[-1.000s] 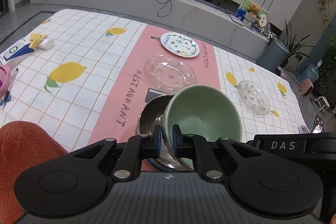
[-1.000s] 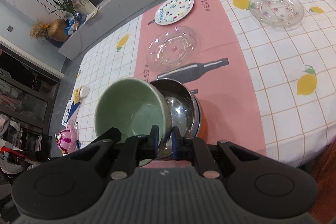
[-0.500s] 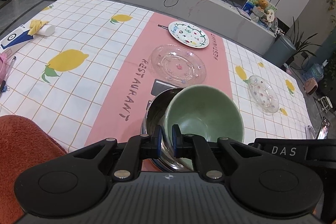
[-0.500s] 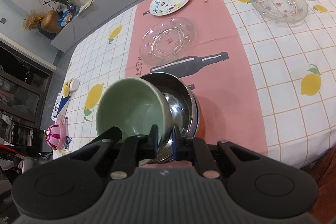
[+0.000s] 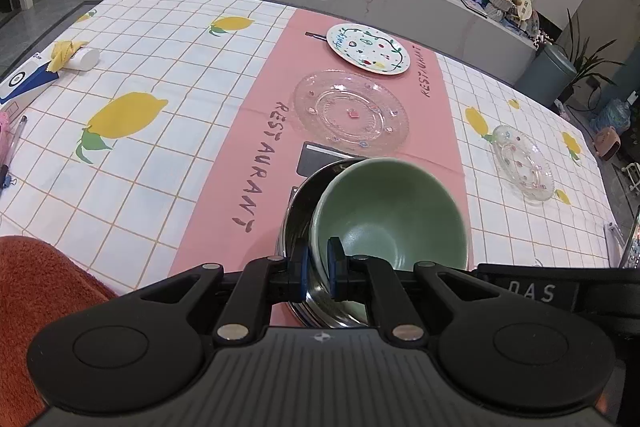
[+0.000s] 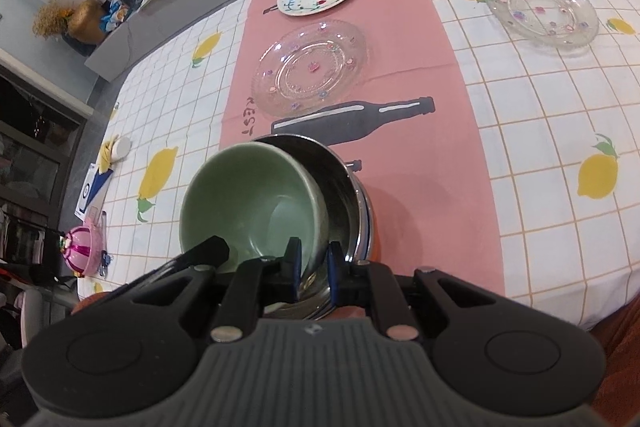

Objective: Organize plates and bowls
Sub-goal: 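Carry the green bowl over the steel bowls and lower it inside, then lift the nested green and steel bowls together and set them down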

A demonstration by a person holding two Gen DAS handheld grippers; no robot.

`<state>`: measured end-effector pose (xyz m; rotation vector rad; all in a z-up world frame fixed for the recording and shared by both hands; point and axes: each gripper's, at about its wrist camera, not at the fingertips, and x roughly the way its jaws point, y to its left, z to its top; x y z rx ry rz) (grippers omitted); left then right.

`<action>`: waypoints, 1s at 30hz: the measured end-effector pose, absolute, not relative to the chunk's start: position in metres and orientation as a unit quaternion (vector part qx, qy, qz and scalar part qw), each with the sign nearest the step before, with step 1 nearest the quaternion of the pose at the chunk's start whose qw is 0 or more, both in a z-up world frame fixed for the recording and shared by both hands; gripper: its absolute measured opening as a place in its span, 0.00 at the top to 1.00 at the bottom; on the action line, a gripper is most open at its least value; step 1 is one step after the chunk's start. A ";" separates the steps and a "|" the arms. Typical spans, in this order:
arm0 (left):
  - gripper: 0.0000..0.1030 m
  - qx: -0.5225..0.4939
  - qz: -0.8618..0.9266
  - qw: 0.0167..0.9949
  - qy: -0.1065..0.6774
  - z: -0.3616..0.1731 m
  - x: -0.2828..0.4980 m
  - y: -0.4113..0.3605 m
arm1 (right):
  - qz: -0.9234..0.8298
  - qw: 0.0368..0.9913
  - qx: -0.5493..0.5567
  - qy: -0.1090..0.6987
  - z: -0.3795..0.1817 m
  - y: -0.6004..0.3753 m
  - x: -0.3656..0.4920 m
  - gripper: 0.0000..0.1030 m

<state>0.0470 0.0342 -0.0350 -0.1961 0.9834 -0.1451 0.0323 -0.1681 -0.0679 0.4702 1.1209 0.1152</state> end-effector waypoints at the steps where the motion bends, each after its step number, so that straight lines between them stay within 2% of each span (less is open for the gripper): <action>1: 0.90 -0.093 -0.069 0.874 0.472 -0.035 0.048 0.034 | 0.053 0.821 0.217 0.526 -0.068 -0.167 0.033 0.89; 7: 0.89 -0.087 -0.070 0.871 0.478 -0.039 0.050 0.031 | 0.049 0.830 0.193 0.520 -0.067 -0.163 0.035 0.89; 20: 0.83 -0.089 -0.069 0.874 0.473 -0.039 0.051 0.030 | 0.053 0.841 0.176 0.509 -0.065 -0.160 0.034 0.81; 22: 0.83 -0.083 -0.067 0.881 0.462 -0.036 0.050 0.030 | 0.055 0.844 0.182 0.502 -0.062 -0.161 0.033 0.75; 24: 0.81 -0.076 -0.065 0.889 0.446 -0.029 0.049 0.030 | 0.055 0.855 0.180 0.484 -0.054 -0.162 0.030 0.66; 30: 0.78 -0.087 -0.072 0.899 0.423 -0.015 0.046 0.034 | 0.050 0.871 0.172 0.457 -0.038 -0.166 0.025 0.61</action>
